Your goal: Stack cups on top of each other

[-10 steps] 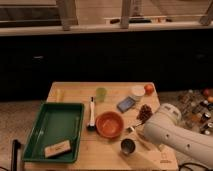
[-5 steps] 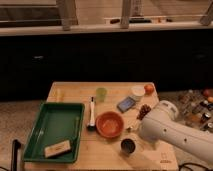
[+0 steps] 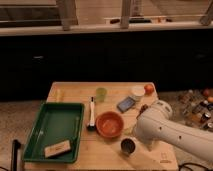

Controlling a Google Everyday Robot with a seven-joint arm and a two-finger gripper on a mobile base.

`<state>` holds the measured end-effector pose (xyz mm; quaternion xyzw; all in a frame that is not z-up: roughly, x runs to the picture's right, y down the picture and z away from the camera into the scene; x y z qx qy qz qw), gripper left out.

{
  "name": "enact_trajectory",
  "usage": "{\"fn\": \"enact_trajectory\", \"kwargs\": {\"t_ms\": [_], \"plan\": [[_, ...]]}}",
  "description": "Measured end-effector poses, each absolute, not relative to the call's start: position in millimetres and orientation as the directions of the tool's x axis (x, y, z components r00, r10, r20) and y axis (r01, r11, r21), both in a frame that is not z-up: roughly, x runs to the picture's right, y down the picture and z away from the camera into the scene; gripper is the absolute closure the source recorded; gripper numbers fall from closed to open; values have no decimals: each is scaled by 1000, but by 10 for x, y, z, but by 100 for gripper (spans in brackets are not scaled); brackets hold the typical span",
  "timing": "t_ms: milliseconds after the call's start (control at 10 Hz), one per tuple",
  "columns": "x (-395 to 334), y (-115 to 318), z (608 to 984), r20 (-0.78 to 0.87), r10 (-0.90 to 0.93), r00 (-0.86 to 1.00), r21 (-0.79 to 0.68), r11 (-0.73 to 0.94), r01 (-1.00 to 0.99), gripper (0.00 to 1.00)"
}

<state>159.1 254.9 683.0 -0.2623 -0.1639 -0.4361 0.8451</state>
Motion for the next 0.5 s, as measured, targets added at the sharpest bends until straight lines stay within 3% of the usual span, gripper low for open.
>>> {"fn": "enact_trajectory", "kwargs": {"t_ms": [500], "plan": [[1269, 2670, 6862, 603, -654, 456, -241, 395, 886, 24]]}}
